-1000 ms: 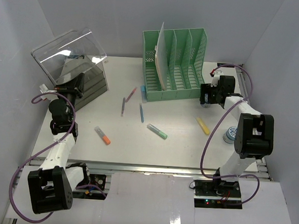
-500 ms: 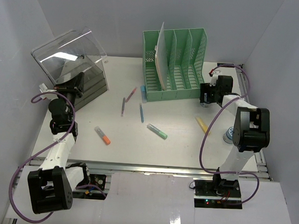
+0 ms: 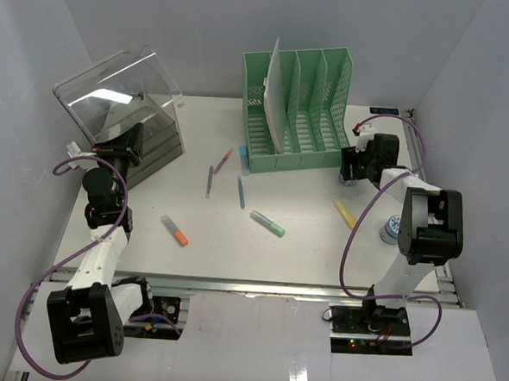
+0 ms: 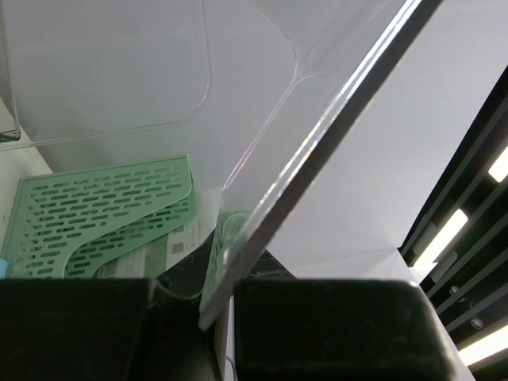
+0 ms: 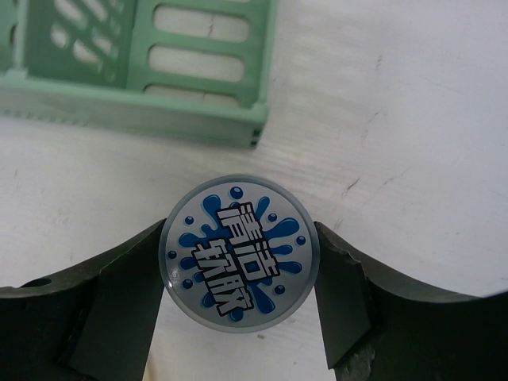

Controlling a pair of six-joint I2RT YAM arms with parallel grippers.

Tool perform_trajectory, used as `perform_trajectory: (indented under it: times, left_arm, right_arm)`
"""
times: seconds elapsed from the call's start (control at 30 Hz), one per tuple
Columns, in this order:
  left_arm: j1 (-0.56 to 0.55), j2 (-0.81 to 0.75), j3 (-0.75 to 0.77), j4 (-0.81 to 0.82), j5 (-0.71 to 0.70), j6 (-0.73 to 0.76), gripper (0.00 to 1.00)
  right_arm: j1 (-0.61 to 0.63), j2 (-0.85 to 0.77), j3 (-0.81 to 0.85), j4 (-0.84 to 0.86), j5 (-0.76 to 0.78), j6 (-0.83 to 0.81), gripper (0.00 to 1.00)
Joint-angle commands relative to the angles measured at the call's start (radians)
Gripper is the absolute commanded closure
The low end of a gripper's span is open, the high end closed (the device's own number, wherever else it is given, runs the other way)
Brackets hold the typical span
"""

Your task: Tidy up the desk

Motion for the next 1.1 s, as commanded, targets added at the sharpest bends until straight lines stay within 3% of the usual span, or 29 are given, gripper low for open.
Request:
perform_trajectory:
  times: [0.0,0.07,0.2,0.27,0.37,0.47,0.6,0.73,0.93,1.07]
  left_arm:
    - [0.003,-0.026,0.055,0.027,0.015,-0.016,1.0]
    - [0.002,-0.026,0.056,0.027,0.016,-0.018,1.0]
    - [0.003,-0.032,0.061,0.023,0.022,-0.018,1.0]
    - [0.003,-0.031,0.067,0.016,0.028,-0.016,1.0]
    - [0.003,-0.034,0.075,0.009,0.04,-0.011,1.0]
    - [0.003,-0.043,0.073,-0.004,0.051,-0.003,1.0]
    - [0.003,-0.073,0.061,-0.023,0.057,0.004,1.0]
    - [0.003,-0.097,0.048,-0.032,0.058,0.008,1.0]
    - [0.003,-0.136,0.055,-0.055,0.049,0.019,1.0]
    - [0.003,-0.155,0.044,-0.059,0.045,0.018,1.0]
  right_arm:
    - [-0.006,-0.131,0.016,-0.186,-0.255,-0.169,0.92]
    - [0.003,-0.158,0.056,-0.334,-0.49,-0.326,0.92]
    - [0.1,-0.17,0.172,-0.641,-0.687,-0.528,0.92]
    - [0.202,-0.185,0.206,-0.725,-0.704,-0.646,0.92]
    - [0.397,-0.201,0.248,-0.724,-0.644,-0.754,0.92]
    - [0.578,-0.135,0.391,-0.737,-0.53,-0.854,0.92]
    - [0.701,0.006,0.641,-0.758,-0.434,-0.96,0.92]
    - [0.751,0.101,0.763,-0.54,-0.365,-0.967,0.92]
    - [0.84,0.142,0.615,-0.009,-0.244,-0.976,0.92]
    - [0.89,0.225,0.61,0.304,-0.207,-0.967,0.92]
